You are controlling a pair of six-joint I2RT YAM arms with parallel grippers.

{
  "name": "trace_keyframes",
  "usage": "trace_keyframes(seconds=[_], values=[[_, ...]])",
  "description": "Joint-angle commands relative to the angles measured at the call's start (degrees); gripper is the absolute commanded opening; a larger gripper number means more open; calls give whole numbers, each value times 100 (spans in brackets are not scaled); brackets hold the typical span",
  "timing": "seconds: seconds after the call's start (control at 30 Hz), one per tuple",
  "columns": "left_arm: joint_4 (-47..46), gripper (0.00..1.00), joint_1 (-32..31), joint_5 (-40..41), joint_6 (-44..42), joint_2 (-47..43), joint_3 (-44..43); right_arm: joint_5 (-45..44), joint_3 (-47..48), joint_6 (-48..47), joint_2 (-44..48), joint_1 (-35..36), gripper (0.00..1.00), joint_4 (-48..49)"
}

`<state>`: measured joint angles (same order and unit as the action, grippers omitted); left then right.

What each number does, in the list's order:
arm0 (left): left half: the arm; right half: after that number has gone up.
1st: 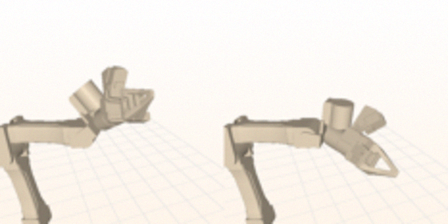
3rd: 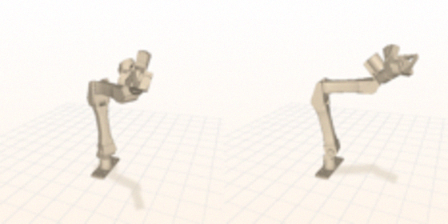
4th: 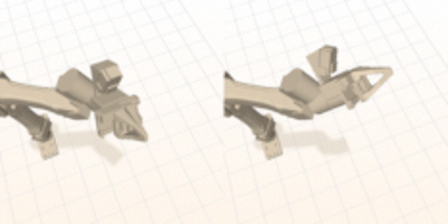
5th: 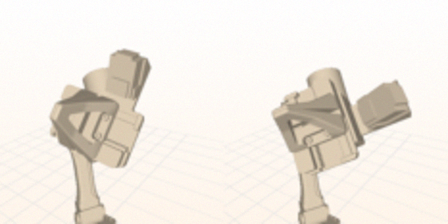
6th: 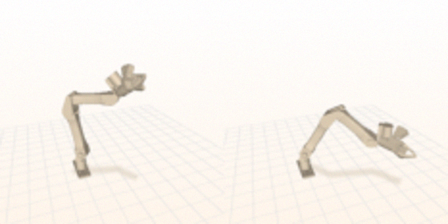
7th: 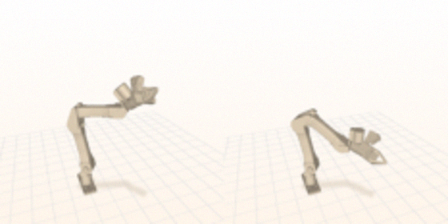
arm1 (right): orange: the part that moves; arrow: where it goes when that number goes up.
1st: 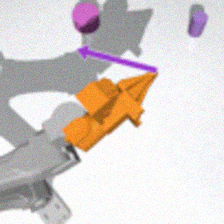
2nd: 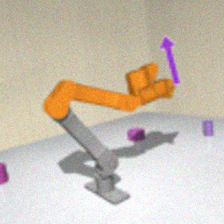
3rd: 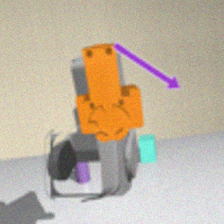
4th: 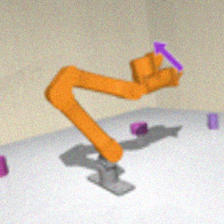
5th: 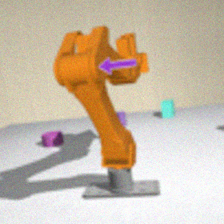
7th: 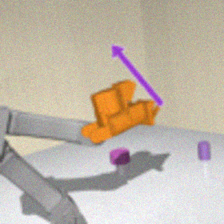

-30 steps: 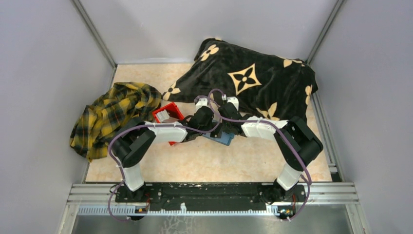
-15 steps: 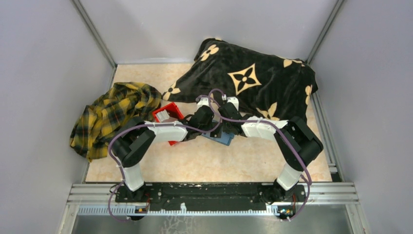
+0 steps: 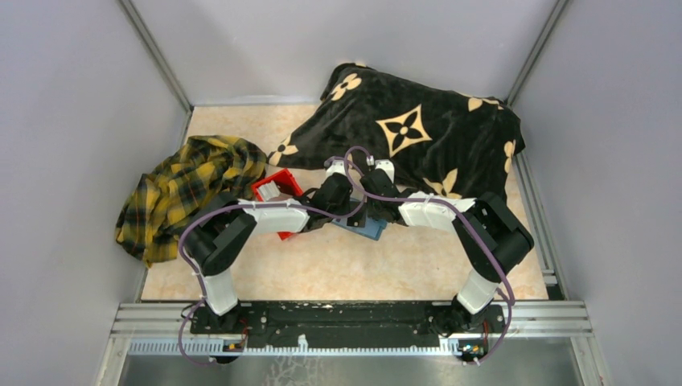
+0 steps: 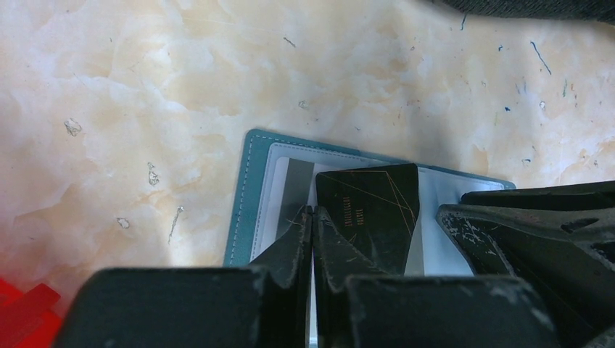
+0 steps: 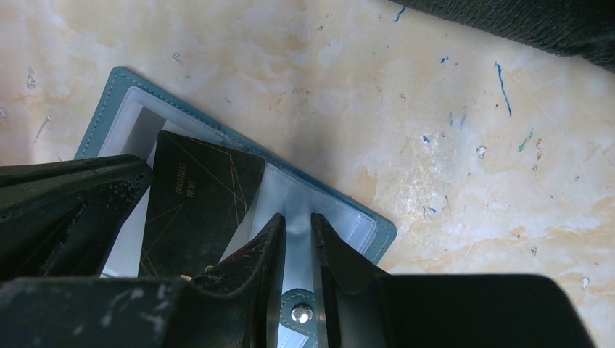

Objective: Put the credit cards into the card holder
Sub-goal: Insert the credit card into the card holder.

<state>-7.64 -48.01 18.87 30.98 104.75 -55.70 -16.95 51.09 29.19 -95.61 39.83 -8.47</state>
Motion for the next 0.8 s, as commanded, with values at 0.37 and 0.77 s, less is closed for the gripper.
trace_keyframes(seconds=[0.37,0.77], values=[[388,19,300,-319,-233,156,-631,-202,-204,-8,2,-96,21,-599],[624,17,305,-616,-76,269,-584,-203,-229,-2,-1,-99,22,-580]])
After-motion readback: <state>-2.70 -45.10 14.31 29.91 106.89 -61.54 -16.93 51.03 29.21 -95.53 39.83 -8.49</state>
